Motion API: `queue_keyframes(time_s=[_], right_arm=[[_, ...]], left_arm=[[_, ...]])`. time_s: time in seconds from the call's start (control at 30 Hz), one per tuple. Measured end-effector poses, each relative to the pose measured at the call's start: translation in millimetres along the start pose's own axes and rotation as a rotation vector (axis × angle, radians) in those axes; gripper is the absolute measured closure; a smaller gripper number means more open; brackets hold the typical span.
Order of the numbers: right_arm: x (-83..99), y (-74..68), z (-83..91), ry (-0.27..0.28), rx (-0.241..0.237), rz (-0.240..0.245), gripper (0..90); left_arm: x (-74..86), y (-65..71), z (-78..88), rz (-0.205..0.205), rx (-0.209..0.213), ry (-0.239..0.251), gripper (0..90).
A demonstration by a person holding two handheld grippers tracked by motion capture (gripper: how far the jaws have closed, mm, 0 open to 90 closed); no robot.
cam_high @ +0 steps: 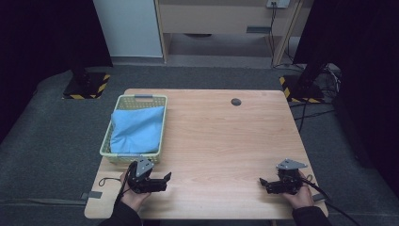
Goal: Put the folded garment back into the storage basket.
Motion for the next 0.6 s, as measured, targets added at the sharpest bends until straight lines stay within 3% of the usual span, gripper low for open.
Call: queue_keyframes(time_s=[0.6], right_arm=[[0.1,0.1,0.1,0.001,0.000,0.000,0.4]], left_arm=[[8.7,-22.8,1.9,0.037,-0.050,-0.023,6.6]])
Point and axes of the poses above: each handheld gripper's, and its own axes: z roughly backward along the jaws, x roughly out of its underside, y roughly to its right, the point moved 5 cm from there along -z, roughly forward along the jaws, and after that the axes turned 14 degrees about -x, right-handed, at the moved point
